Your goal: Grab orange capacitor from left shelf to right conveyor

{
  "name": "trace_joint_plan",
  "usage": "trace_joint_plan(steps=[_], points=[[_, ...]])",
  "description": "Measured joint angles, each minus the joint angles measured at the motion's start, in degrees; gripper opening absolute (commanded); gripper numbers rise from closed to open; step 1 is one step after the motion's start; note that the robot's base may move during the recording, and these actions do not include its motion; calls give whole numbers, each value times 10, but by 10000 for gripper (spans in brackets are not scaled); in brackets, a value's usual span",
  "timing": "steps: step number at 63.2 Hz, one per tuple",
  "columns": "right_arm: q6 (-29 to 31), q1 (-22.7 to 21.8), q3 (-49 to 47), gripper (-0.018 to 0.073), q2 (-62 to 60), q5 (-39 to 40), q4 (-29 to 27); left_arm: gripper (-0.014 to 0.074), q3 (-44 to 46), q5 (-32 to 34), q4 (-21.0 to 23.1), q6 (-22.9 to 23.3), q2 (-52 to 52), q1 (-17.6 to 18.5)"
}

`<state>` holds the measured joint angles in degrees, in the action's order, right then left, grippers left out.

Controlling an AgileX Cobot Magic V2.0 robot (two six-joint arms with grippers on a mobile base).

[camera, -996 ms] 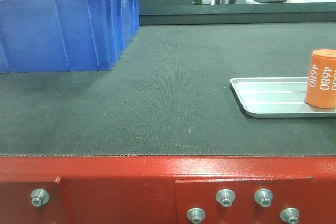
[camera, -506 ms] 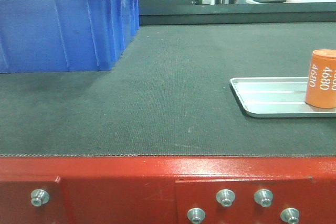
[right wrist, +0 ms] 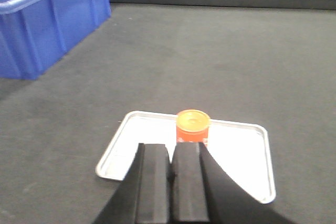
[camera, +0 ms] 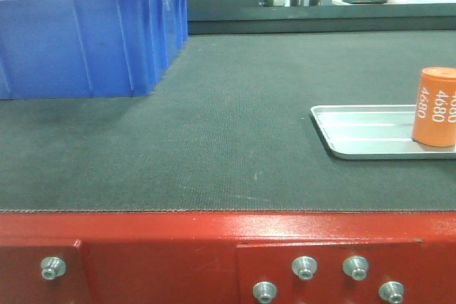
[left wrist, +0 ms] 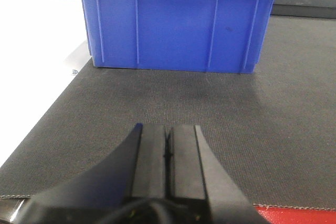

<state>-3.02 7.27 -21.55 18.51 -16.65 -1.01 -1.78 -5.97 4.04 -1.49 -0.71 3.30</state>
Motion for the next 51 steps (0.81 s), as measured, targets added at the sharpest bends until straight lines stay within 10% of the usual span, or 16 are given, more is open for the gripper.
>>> trace_joint_plan(steps=[24, 51], points=[[42, -146, 181, 57, -186, 78, -32, -127, 0, 0, 0, 0, 0, 0], [-2, -154, 232, 57, -191, 133, -35, -127, 0, 0, 0, 0, 0, 0]])
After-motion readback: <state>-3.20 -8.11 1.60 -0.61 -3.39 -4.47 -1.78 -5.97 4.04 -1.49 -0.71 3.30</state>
